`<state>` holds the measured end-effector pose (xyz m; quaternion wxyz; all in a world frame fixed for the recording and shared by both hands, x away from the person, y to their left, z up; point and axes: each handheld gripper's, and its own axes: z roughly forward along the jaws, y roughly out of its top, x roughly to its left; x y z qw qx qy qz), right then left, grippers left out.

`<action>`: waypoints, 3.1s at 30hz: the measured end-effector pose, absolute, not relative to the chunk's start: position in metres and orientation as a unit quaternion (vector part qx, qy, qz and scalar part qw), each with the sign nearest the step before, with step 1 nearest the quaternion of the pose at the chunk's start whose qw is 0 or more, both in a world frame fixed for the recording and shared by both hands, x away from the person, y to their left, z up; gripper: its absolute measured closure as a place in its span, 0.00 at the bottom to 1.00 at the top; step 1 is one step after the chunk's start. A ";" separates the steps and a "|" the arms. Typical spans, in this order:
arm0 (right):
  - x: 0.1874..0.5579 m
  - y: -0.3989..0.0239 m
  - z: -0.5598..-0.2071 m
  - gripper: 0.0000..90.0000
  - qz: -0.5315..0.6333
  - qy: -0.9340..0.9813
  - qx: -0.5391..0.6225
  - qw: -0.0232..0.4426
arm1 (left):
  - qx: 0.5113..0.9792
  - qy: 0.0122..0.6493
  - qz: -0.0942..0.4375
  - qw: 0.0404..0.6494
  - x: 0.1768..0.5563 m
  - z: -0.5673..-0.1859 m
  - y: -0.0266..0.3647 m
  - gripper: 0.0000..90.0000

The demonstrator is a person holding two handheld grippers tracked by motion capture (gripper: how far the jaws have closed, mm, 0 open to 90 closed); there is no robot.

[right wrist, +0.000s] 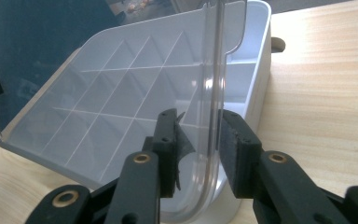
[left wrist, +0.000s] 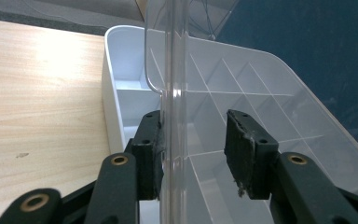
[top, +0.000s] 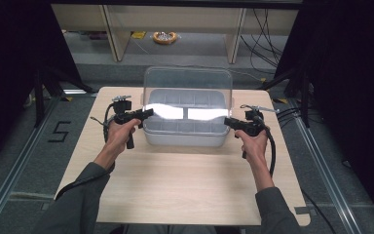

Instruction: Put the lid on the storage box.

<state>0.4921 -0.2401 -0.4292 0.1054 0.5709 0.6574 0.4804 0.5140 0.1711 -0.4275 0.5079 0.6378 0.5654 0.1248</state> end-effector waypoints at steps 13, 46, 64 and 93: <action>0.496 -0.238 -0.434 0.75 0.480 0.650 0.581 0.098 | 0.635 0.581 0.121 0.494 0.520 -0.434 0.169 0.61; 0.508 -0.224 -0.441 0.60 0.440 0.657 0.599 0.124 | 0.629 0.600 0.121 0.479 0.526 -0.448 0.161 0.56; 0.511 -0.213 -0.438 0.51 0.403 0.683 0.585 0.171 | 0.627 0.604 0.120 0.478 0.526 -0.449 0.160 0.55; 0.510 -0.222 -0.436 0.57 0.430 0.650 0.619 0.101 | 0.601 0.619 0.094 0.497 0.522 -0.452 0.169 0.60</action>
